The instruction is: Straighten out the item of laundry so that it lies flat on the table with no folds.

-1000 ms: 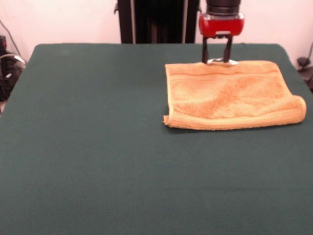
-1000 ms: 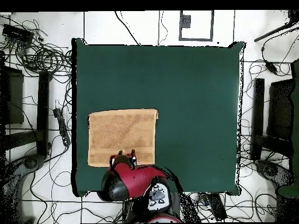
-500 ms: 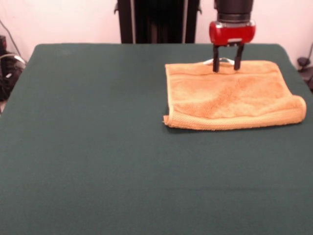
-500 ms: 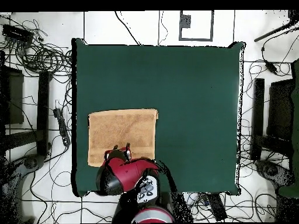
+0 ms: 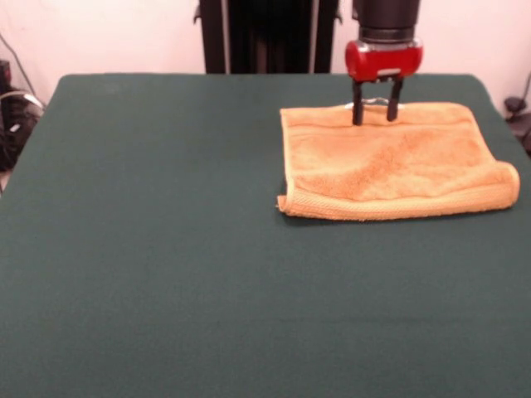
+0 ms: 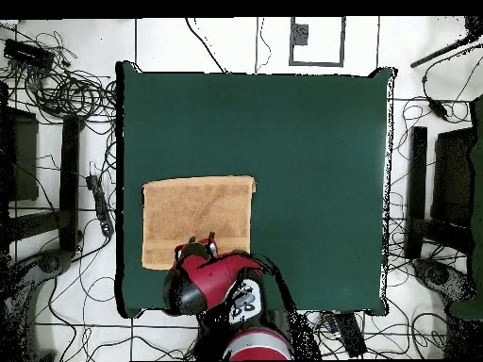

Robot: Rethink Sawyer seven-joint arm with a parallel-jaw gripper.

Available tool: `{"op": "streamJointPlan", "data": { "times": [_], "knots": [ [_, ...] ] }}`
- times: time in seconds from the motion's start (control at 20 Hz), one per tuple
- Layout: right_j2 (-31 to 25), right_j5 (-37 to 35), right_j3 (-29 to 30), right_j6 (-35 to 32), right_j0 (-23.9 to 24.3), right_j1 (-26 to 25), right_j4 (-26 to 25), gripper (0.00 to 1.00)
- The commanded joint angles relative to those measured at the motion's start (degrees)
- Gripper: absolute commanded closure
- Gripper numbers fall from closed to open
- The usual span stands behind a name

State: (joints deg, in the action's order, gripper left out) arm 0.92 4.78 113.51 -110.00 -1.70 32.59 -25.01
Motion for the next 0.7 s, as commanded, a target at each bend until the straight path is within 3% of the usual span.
{"op": "streamJointPlan", "data": {
  "times": [0.05, 0.3, 0.7],
  "knots": [
    [-6.6, -6.1, -0.8, -2.1, 2.3, 1.6, -1.8, 0.00],
    [-4.8, -6.2, 1.2, -4.4, 3.0, 1.3, -0.5, 0.00],
    [-2.2, -8.0, -0.8, -6.3, -0.3, -2.9, 2.2, 0.00]
  ]
}}
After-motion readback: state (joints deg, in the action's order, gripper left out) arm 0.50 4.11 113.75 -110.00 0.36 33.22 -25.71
